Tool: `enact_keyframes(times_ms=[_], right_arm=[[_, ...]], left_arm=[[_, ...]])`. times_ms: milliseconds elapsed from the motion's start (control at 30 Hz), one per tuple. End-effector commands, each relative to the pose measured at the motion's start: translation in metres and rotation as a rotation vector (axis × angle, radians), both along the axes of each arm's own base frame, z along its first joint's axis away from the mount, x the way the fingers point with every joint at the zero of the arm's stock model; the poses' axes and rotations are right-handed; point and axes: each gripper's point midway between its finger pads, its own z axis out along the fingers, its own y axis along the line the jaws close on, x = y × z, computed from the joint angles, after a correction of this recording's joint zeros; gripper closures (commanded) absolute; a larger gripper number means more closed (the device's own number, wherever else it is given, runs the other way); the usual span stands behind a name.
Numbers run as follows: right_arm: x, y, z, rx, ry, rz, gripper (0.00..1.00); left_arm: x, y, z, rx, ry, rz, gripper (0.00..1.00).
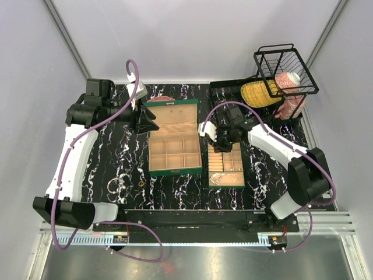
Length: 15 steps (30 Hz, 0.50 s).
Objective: Organize the mixed jewelry
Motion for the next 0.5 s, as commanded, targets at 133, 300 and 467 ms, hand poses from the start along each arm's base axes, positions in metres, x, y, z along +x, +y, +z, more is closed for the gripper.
enact_keyframes(times_ms=[133, 300, 467], right_arm=[[0.014, 0.011, -0.022, 0.037, -0.017, 0.033, 1.0], [0.021, 0.014, -0.03, 0.035, -0.017, 0.024, 1.0], [0.024, 0.013, -0.04, 0.017, -0.013, 0.023, 1.0]], left_arm=[[0.001, 0.002, 0.01, -0.039, -0.058, -0.004, 0.46], [0.002, 0.002, 0.006, -0.041, -0.049, -0.006, 0.46], [0.002, 0.002, 0.002, -0.042, -0.045, -0.009, 0.46]])
